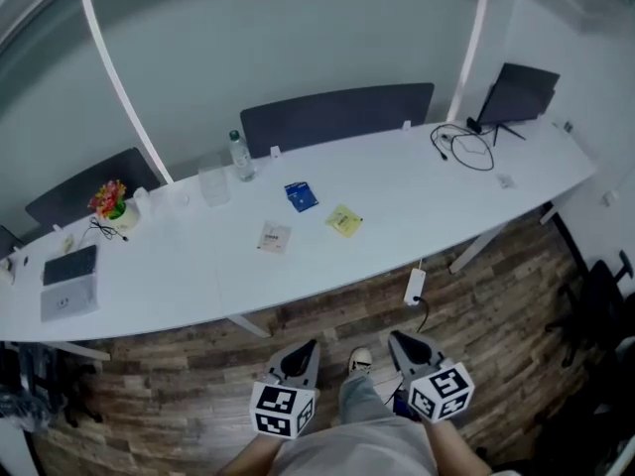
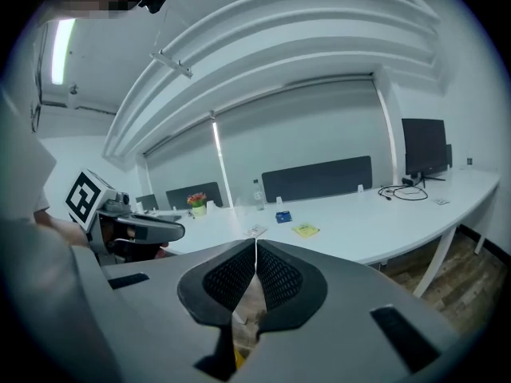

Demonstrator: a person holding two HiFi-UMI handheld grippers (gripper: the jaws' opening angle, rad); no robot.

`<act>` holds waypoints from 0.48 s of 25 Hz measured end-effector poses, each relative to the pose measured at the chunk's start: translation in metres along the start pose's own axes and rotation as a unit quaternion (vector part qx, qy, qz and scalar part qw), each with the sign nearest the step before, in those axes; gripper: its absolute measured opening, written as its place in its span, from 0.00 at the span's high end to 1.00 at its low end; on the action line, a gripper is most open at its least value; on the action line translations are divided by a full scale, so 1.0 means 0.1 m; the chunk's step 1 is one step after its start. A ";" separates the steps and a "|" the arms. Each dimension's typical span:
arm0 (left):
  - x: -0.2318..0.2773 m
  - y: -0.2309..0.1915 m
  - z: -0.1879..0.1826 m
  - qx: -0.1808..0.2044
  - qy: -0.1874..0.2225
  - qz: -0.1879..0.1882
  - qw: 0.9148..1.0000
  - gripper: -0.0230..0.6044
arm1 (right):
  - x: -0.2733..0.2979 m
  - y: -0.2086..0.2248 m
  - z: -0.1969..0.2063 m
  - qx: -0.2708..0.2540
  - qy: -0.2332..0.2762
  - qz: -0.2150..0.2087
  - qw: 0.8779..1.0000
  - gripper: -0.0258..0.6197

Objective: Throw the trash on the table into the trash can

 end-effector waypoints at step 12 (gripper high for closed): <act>1.45 -0.17 -0.79 -0.033 0.019 -0.059 0.998 0.96 | 0.85 1.38 -0.64 -0.016 -0.030 -0.079 0.996 0.91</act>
Point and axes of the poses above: the fingertips, and each gripper's own axes: x forward along the fingers, y to its right, z out of its underside, the point moved 6 cm from there along -x, backward along the fingers, and after that the axes turned 1 degree about y, right-handed, at the moved point
